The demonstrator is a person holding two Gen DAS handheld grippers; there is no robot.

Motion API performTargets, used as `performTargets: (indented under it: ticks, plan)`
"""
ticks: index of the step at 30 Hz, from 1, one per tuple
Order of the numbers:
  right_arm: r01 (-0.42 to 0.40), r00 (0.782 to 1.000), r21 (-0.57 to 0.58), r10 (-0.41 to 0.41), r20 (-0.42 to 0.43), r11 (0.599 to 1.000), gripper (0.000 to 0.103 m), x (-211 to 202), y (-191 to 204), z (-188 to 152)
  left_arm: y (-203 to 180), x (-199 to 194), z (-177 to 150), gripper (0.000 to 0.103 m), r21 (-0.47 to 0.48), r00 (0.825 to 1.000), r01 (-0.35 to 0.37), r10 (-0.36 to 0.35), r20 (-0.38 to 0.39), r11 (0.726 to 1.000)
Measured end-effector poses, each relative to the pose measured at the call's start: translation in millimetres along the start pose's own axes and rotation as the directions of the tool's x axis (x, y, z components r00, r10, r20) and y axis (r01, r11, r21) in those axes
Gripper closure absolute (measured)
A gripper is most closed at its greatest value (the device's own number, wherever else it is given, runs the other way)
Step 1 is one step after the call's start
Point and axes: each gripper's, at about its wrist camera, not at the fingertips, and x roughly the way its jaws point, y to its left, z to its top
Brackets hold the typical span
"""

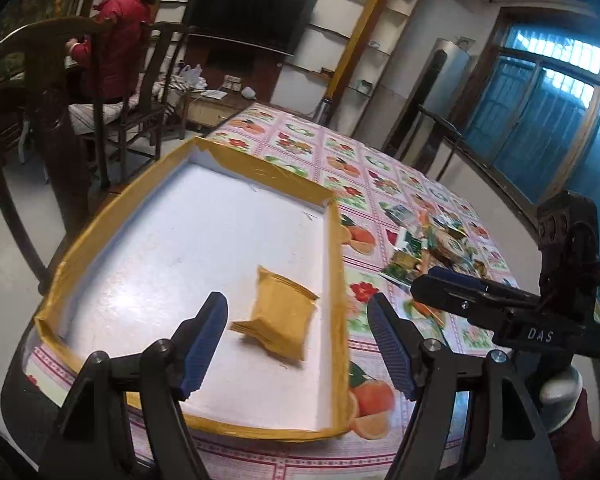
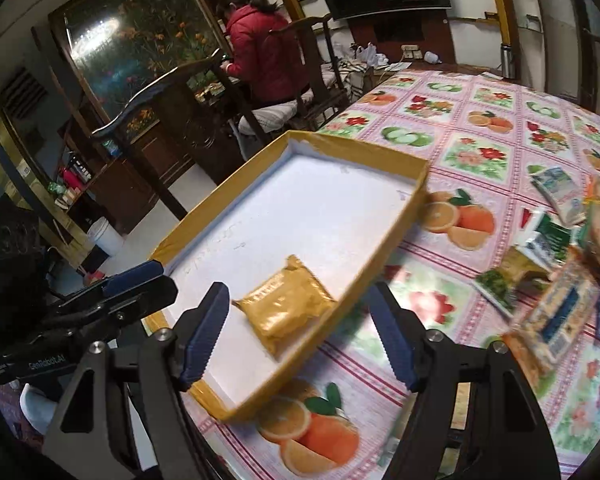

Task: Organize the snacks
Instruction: 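Grasp the round cracker pack with the left gripper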

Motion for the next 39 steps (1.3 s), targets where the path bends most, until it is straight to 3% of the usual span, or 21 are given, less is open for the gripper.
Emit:
performTargets:
  ticks: [5,8,13,16,18,22,25,27,29,32,34,37,39]
  plan:
    - [0.115,0.993,0.070,-0.116,0.011,0.991,0.023,-41.6,-65.4,-29.2,-67.0,24.5,-19.8,0.024,0.171,0.987,0.147,-0.134,-0.089,0.974]
    - [0.129,0.992,0.155,-0.128,-0.015,0.980,0.023,-51.3,-103.6,-51.8,-98.3,54.2,-31.2,0.024,0.222,0.975,0.180,-0.143,-0.172,0.958]
    - [0.067,0.997,0.307,-0.075,0.014,0.949,0.023,-66.0,-148.2,-76.3,-116.8,101.2,-40.5,0.024,0.220,0.965,0.134,-0.076,-0.252,0.966]
    - [0.042,0.996,0.343,-0.066,0.058,0.938,0.023,-78.1,-160.7,-81.4,-129.7,112.8,-42.6,0.024,0.203,0.964,0.152,-0.100,-0.248,0.967]
    - [0.022,0.995,0.360,-0.056,0.083,0.933,0.023,-83.8,-167.5,-84.3,-143.3,120.0,-45.8,0.022,0.265,0.970,0.111,-0.047,-0.237,0.958]
    - [-0.019,0.994,0.389,-0.025,0.107,0.921,0.023,-88.4,-176.7,-87.6,-168.6,138.0,-58.3,0.018,0.467,0.968,0.010,0.108,-0.224,0.884]
    - [-0.034,0.993,0.395,-0.015,0.120,0.918,0.023,-90.7,-180.1,-89.5,-183.5,143.0,-69.7,0.009,0.571,0.958,-0.005,0.168,-0.233,0.821]
    - [-0.046,0.992,0.407,-0.004,0.122,0.912,0.023,-90.3,-180.9,-90.4,-187.4,141.0,-71.5,0.007,0.588,0.958,0.010,0.160,-0.237,0.809]
    - [-0.052,0.992,0.412,0.000,0.126,0.910,0.023,-90.0,-182.2,-91.4,-182.9,140.4,-68.5,0.008,0.570,0.957,0.032,0.141,-0.255,0.821]
    - [-0.051,0.989,0.417,-0.012,0.146,0.907,0.023,-96.2,-185.5,-93.9,-171.9,140.3,-63.4,0.016,0.544,0.953,0.079,0.096,-0.287,0.835]
    - [-0.052,0.987,0.422,-0.016,0.157,0.905,0.023,-99.1,-186.7,-94.8,-167.5,136.1,-60.6,0.027,0.536,0.955,0.067,0.101,-0.278,0.842]
    - [-0.042,0.986,0.432,-0.031,0.161,0.901,0.023,-99.9,-189.2,-94.9,-160.5,128.5,-54.3,0.033,0.487,0.960,0.058,0.085,-0.266,0.871]
    - [-0.031,0.986,0.428,-0.041,0.159,0.903,0.023,-99.7,-188.3,-94.6,-161.2,117.7,-49.2,0.085,0.469,0.968,0.081,0.044,-0.249,0.879]
